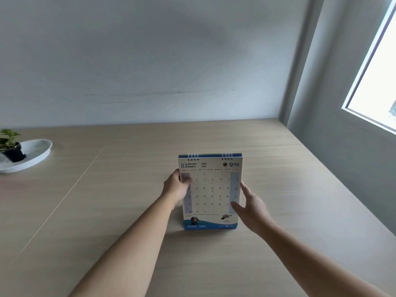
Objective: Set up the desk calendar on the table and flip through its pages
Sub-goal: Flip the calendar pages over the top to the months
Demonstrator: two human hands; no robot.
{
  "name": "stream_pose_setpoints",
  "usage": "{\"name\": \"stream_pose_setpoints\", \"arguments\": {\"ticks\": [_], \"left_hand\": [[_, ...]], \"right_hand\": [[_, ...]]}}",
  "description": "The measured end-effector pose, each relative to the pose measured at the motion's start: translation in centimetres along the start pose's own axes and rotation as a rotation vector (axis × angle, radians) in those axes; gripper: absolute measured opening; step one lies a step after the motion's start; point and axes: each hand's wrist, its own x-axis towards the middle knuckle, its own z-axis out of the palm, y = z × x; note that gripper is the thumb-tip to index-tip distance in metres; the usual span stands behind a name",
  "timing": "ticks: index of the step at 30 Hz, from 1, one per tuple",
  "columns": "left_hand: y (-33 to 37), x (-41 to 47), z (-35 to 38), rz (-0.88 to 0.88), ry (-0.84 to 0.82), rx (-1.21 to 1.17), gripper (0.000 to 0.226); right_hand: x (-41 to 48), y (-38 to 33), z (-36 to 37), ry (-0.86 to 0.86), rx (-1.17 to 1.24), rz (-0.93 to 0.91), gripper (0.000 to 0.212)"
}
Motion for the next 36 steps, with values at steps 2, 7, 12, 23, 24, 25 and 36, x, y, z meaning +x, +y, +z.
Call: {"name": "stream_pose_setpoints", "arguments": {"ticks": [2, 7, 12, 23, 24, 25, 36], "left_hand": [[0.0, 0.0, 0.1, -0.008, -0.004, 0.006, 0.032], [0.1, -0.3, -0.4, 0.0, -0.031, 0.082, 0.031], [0.4, -0.1, -1.6, -0.041, -0.191, -0.059, 0.022], [0.3, 0.5, -3.4, 0.031, -0.368, -0.251, 0.034], [0.4, 0.6, -3.1, 0.066, -0.344, -0.141, 0.032], [0.7, 0.5, -2.7, 0.063, -0.274, -0.081, 0.024], [1.3, -0.4, -1.3, 0.154, -0.074, 0.027, 0.018]], "right_hand": [[-0.2, 0.0, 0.5, 0.027, 0.016, 0.005, 0.068], [0.7, 0.3, 0.4, 0.144, 0.073, 0.113, 0.025], [2.1, 0.5, -1.2, 0.023, 0.15, 0.126, 0.026], [-0.3, -4.8, -6.7, -0.001, 0.881, -0.035, 0.035], [0.2, -6.0, -7.7, -0.013, 0.958, -0.043, 0.04], [0.8, -7.1, -8.7, -0.016, 1.006, -0.056, 0.04], [9.1, -8.4, -7.9, -0.006, 0.389, 0.003, 0.04]]}}
